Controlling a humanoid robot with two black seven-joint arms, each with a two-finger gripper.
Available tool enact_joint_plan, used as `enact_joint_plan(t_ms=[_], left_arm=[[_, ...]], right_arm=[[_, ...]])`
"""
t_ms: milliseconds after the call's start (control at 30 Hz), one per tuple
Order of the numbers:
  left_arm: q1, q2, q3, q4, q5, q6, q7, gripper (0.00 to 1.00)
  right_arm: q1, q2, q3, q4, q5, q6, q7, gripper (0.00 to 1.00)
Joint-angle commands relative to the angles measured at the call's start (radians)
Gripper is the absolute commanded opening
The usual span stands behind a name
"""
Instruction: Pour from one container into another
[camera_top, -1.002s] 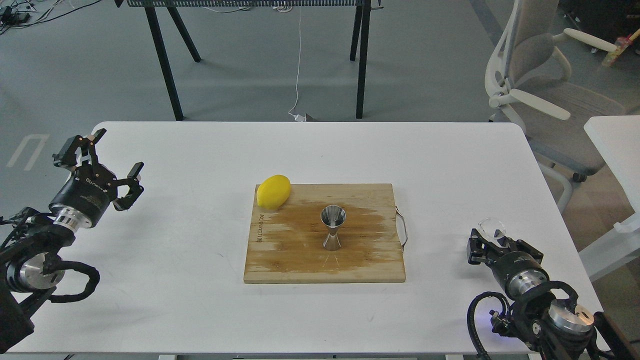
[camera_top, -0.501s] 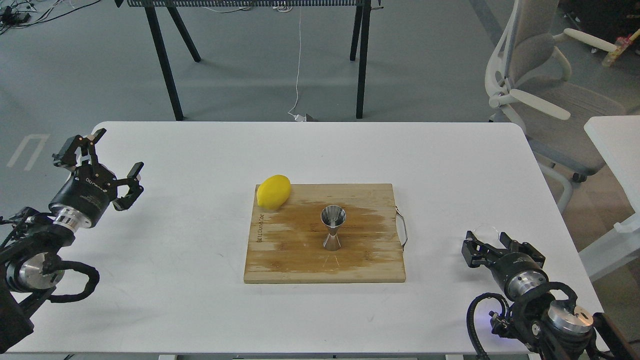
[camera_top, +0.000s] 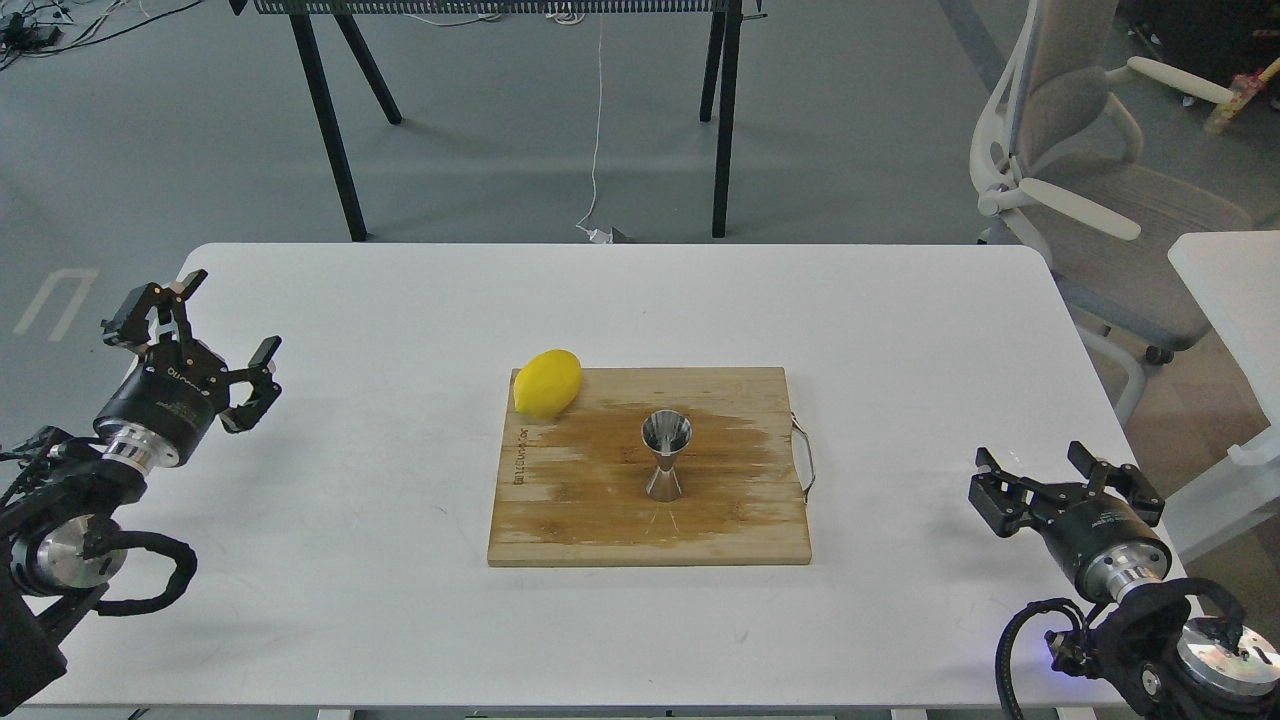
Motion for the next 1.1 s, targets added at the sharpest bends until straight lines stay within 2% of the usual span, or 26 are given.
enact_joint_plan(t_ms=[0, 134, 234, 334, 434, 501, 601, 768, 1068], left_arm=[[-0.001, -0.012, 0.000, 0.003, 0.000, 0.000, 0.000, 1.00], [-0.004, -0.010, 0.000, 0.001, 0.000, 0.000, 0.000, 1.00], [-0.004, -0.005, -0.002, 0.003, 0.000, 0.000, 0.000, 1.00], [-0.003, -0.004, -0.002, 0.003, 0.000, 0.000, 0.000, 1.00], [-0.003, -0.004, -0.002, 0.003, 0.000, 0.000, 0.000, 1.00], [-0.001, -0.001, -0.002, 0.001, -0.002, 0.000, 0.000, 1.00], [0.000, 0.005, -0.003, 0.001, -0.005, 0.000, 0.000, 1.00], [0.023, 0.036, -0.006, 0.001, -0.011, 0.000, 0.000, 1.00], [0.042, 0.047, -0.011, 0.003, -0.014, 0.000, 0.000, 1.00]], right_arm=[[-0.001, -0.007, -0.003, 0.004, 0.000, 0.027, -0.007, 0.97], [-0.001, -0.018, 0.002, 0.033, 0.000, 0.035, -0.016, 0.98], [-0.002, -0.038, 0.016, 0.091, 0.000, 0.102, -0.064, 0.99], [0.008, -0.068, 0.020, 0.082, -0.006, 0.302, -0.130, 0.99], [0.056, -0.097, 0.020, 0.004, -0.005, 0.572, -0.214, 0.99], [0.118, -0.099, 0.010, -0.077, -0.001, 0.575, -0.256, 0.99], [0.188, -0.114, -0.006, -0.208, 0.021, 0.575, -0.283, 0.99], [0.221, -0.165, -0.125, -0.272, 0.213, 0.575, -0.326, 0.99], [0.223, -0.165, -0.141, -0.269, 0.224, 0.575, -0.325, 0.99]])
